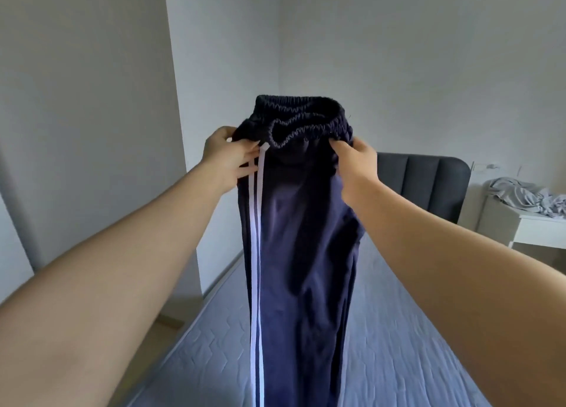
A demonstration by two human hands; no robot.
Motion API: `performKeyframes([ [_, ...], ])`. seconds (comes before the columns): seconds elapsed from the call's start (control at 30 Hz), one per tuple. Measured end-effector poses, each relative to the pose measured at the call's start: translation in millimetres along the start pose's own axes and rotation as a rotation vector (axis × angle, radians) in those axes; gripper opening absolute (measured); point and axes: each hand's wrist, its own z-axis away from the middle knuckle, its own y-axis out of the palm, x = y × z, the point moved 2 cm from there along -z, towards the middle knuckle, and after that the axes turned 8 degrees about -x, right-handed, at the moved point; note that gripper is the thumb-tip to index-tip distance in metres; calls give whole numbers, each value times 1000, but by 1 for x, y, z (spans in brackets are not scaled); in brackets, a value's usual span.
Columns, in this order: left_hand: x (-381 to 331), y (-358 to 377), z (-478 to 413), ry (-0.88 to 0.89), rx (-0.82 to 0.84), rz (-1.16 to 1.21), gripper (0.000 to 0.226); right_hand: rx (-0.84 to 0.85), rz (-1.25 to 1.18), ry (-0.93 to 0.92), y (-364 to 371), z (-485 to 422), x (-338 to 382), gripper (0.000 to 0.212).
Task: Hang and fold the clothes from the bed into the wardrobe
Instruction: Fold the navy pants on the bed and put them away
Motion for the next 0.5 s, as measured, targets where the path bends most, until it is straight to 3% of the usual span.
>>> performKeyframes([
  [0.2, -66, -17, 7, 204, -45, -136, 23, -93, 78, -278, 23, 3, 69, 21],
  [0.3, -82, -27, 25, 144, 39, -223, 16, -86, 67, -269, 24, 11, 88, 21],
  [0.5, -99, -37, 77, 90, -24, -189, 15, 11, 76, -216, 8, 46, 100, 29],
])
